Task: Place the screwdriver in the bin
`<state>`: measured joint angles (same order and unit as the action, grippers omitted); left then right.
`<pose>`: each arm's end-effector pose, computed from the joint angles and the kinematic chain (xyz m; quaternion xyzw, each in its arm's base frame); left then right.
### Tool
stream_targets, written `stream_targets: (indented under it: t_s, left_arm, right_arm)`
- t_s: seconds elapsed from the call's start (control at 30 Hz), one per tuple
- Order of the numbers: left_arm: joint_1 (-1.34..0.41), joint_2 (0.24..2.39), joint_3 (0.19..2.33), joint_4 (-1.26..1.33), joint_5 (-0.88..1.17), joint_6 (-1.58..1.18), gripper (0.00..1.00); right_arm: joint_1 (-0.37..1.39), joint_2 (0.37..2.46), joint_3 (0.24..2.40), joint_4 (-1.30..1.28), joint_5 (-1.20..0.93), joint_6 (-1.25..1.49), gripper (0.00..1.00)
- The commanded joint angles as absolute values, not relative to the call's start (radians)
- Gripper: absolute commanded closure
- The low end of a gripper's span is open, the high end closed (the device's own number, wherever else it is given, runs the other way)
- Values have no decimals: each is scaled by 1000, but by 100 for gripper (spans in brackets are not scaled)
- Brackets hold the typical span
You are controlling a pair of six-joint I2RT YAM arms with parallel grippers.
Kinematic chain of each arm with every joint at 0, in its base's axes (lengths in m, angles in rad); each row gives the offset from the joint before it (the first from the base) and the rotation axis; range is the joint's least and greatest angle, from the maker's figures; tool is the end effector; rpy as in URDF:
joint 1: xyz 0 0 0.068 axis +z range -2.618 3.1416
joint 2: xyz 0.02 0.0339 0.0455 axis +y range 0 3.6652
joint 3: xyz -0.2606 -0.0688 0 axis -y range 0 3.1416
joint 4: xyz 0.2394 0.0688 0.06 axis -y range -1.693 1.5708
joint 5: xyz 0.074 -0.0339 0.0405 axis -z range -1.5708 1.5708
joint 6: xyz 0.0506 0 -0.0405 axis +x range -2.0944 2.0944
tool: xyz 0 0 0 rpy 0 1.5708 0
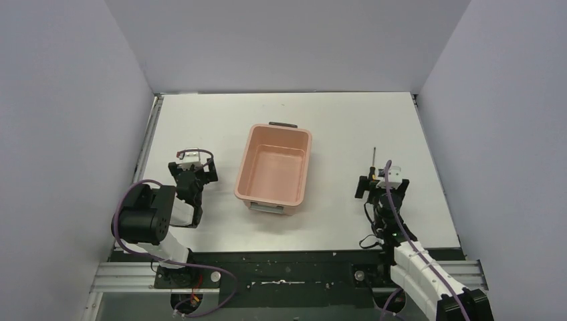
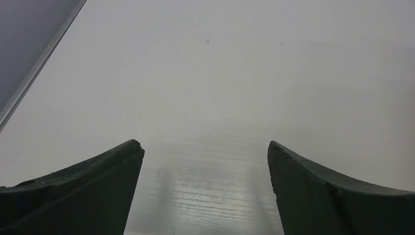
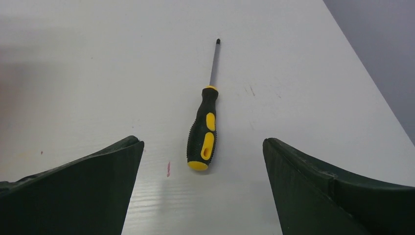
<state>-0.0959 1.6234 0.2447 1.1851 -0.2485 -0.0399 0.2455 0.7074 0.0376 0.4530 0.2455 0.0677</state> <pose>0.2591 -0.0124 0.1265 -0.0573 0.7681 0.0527 0.6356 0.1650 0.0287 0.1548 0.0077 0.7773 0.0027 0.6290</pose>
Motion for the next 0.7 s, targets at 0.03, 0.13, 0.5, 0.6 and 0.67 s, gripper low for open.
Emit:
stream_targets:
  t_s: [0.03,0.13,0.5,0.6,0.67]
  left_arm:
    - [-90,1611,252,1212,-230,-34,3]
    - [-91,1610,252,1212,-230,-32,3]
    - [-91,1610,252,1213,-230,-32,3]
    - [-91,1610,252,1213,-230,-33,3]
    - [-90,1610,252,1213,-231,-34,3]
  right_arm:
    - [247,716,301,320,397,130,0]
    - [244,827,545,71,519,185,0]
    - [84,1488,1193,-615,195,280,1]
    - [59,1605,1200,-607,120,295,8]
    - [54,1668,1189,-585,81,301,14]
